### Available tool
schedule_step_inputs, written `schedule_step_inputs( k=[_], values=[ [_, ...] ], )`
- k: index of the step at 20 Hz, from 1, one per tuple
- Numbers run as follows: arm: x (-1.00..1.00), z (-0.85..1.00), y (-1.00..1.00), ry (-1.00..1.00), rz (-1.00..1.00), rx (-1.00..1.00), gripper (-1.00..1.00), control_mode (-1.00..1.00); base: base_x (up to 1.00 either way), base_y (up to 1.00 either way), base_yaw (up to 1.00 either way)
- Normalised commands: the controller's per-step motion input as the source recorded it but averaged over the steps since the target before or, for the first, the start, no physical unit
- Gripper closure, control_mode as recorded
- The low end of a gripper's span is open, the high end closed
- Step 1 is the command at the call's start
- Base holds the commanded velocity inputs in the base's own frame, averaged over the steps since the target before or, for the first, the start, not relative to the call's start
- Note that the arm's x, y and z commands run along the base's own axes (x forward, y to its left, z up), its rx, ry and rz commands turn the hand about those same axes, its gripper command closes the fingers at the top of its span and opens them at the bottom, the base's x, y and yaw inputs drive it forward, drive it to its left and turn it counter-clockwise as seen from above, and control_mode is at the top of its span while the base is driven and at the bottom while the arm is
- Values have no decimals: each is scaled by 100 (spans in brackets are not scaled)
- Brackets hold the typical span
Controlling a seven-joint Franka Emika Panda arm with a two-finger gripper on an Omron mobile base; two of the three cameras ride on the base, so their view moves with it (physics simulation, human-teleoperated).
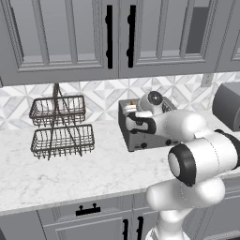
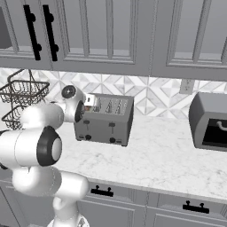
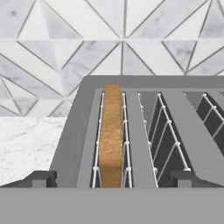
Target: Start the toaster. Once the lever pops up, take the bread to the plate on the dining counter.
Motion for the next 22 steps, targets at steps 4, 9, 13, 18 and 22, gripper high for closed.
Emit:
schedule_step_inputs(
  k=[4, 9, 13, 18, 22],
  values=[
    [33, -7, 0, 6, 0, 0, -100, -100, 0, 0, 0],
    [24, -10, 0, 7, 0, 0, -100, -100, 0, 0, 0],
    [1, -24, 0, 2, 0, 0, -100, -100, 0, 0, 0],
    [2, -19, 0, 0, 0, 0, -100, -100, 0, 0, 0],
    [1, -3, 0, 0, 0, 0, -100, -100, 0, 0, 0]
  ],
)
